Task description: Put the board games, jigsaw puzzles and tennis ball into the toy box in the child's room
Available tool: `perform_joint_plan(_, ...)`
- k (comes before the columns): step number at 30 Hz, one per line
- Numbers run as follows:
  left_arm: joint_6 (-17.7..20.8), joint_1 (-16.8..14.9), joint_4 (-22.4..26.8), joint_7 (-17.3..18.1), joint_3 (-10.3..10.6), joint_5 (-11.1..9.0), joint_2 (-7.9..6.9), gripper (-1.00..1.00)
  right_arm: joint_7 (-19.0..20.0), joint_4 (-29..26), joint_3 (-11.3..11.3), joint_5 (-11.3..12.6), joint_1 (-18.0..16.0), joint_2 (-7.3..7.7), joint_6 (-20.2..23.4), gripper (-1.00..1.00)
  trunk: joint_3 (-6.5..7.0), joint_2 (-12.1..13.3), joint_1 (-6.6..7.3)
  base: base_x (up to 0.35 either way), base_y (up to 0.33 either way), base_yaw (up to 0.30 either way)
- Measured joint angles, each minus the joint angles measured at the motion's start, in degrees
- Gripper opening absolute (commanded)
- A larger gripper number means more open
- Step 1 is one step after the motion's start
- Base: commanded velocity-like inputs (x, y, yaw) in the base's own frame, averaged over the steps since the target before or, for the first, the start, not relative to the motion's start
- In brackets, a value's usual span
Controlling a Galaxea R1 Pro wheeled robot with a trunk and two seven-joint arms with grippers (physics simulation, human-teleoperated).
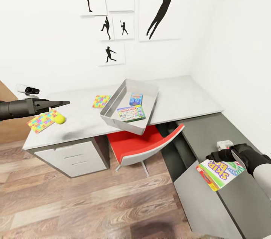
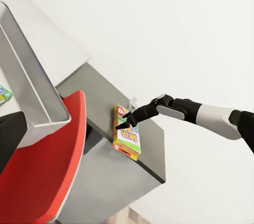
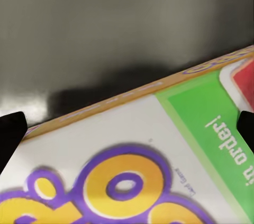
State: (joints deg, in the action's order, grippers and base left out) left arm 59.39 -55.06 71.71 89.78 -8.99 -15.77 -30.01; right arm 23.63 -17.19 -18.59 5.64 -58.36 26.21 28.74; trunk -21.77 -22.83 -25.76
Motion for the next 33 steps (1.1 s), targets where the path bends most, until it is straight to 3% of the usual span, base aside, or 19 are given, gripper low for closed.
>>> perform_joint_plan(16,0.0,0.09,0.0,0.0,0.0,0.02,0.0,1.0,0.05,0.07,0.02,0.23,-0.01,0.07,-0.04,1.0,0.0,0.0,0.01,-0.058,0.018,0.0)
perform_joint_plan(21,0.0,0.09,0.01,0.0,-0.04,0.01,-0.03,1.0,0.37,0.14,0.23,0.42,0.04,0.79,0.0,1.0,-0.01,0.01,0.01,0.0,0.0,0.0)
perform_joint_plan(25,0.0,0.09,0.01,0.0,-0.06,0.01,-0.03,1.0,1.01,-0.15,0.69,1.97,0.04,1.96,0.03,1.0,-0.01,0.01,0.01,0.0,0.0,0.0)
perform_joint_plan(30,0.0,0.09,0.01,0.0,-0.1,0.02,-0.03,1.0,2.92,-0.68,0.77,7.07,0.04,4.56,0.58,1.0,-0.01,0.01,0.01,0.0,0.0,0.0)
perform_joint_plan(33,0.0,0.09,0.01,0.0,-0.09,0.03,-0.03,1.0,3.98,-0.74,0.79,8.28,0.04,5.28,0.8,1.0,-0.01,0.01,0.01,0.0,0.0,0.0)
